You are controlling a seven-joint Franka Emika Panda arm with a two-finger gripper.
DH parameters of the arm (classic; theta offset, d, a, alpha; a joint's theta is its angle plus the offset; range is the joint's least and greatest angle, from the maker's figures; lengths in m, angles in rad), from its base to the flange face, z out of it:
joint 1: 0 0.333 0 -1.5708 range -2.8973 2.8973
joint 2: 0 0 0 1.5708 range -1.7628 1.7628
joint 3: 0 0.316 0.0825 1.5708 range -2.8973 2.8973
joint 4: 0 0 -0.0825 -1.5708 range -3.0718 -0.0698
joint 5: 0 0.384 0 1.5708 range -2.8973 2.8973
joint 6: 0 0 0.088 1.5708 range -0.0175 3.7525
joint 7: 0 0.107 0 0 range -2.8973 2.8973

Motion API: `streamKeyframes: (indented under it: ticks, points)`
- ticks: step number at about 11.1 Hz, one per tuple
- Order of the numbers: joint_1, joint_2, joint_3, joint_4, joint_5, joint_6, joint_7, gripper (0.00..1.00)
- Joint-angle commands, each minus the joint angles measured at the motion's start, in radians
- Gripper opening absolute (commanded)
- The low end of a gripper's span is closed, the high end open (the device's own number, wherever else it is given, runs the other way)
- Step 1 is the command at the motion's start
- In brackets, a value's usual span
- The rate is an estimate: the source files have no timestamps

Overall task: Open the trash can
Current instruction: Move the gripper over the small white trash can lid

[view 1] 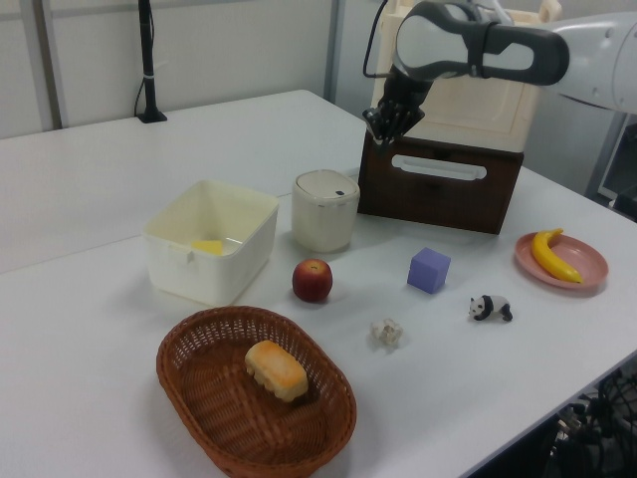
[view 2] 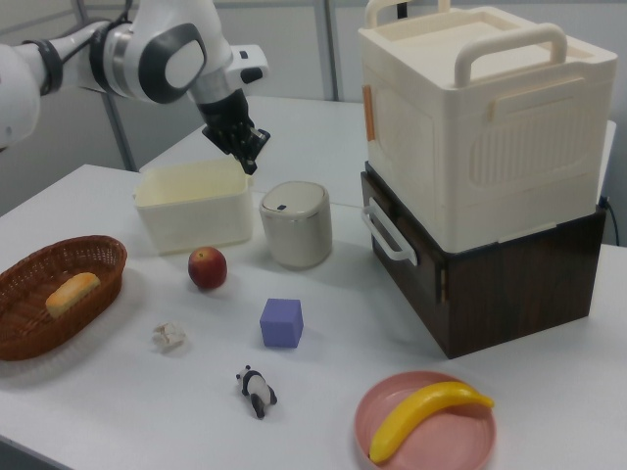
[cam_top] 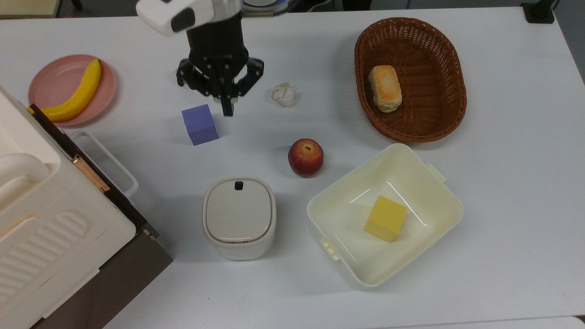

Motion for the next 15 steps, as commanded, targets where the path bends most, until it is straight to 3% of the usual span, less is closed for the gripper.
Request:
streamKeyframes:
  ticks: [1, 4, 7, 15]
  points:
    - [0.012, 0.083, -0.007, 0.068, 0.006, 0.073, 0.019, 0.0]
    - [0.012, 0.147, -0.014, 0.113, -0.001, 0.142, 0.016, 0.0]
    - [0.042, 0.207, -0.016, 0.113, -0.065, 0.249, 0.016, 0.0]
    - [0.058, 0.253, -0.014, 0.105, -0.129, 0.252, 0.016, 0.0]
